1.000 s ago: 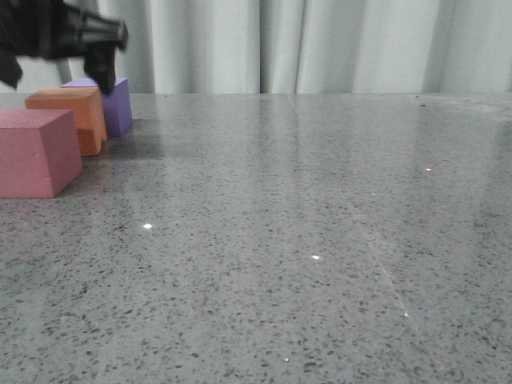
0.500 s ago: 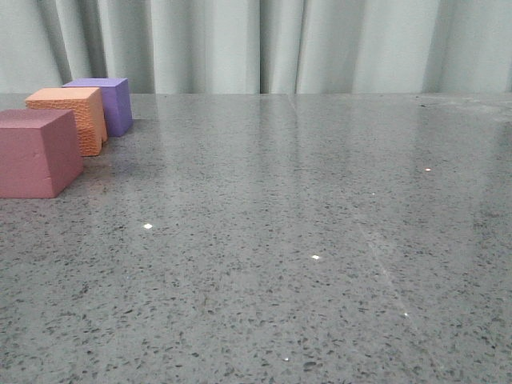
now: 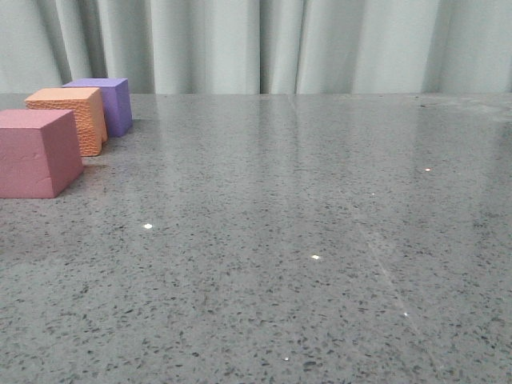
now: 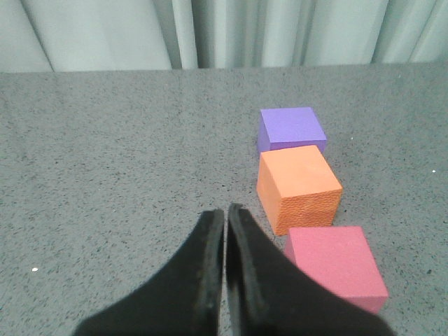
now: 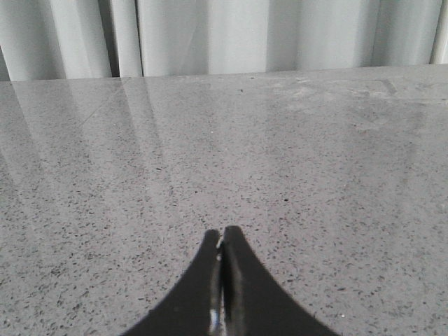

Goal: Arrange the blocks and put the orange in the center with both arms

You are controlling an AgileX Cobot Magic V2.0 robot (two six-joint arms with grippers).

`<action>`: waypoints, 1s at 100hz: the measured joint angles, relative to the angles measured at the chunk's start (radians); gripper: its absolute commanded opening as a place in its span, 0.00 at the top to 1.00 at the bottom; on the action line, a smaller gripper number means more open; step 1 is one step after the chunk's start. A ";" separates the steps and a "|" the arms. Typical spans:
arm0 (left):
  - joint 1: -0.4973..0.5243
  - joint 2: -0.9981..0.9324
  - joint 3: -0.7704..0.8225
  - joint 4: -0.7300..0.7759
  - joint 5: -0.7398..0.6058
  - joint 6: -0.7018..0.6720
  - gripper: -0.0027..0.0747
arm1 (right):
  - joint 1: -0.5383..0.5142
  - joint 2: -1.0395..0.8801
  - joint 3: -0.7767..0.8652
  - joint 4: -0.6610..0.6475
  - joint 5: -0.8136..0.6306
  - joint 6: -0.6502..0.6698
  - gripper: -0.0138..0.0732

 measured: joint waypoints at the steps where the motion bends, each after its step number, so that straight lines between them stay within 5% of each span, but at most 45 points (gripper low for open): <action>1: 0.000 -0.012 0.007 0.000 0.000 0.000 0.99 | 0.000 0.000 0.000 0.000 0.000 0.000 0.92; 100: 0.000 -0.147 0.080 0.034 0.010 0.051 0.99 | 0.000 0.000 0.000 0.000 0.000 0.000 0.92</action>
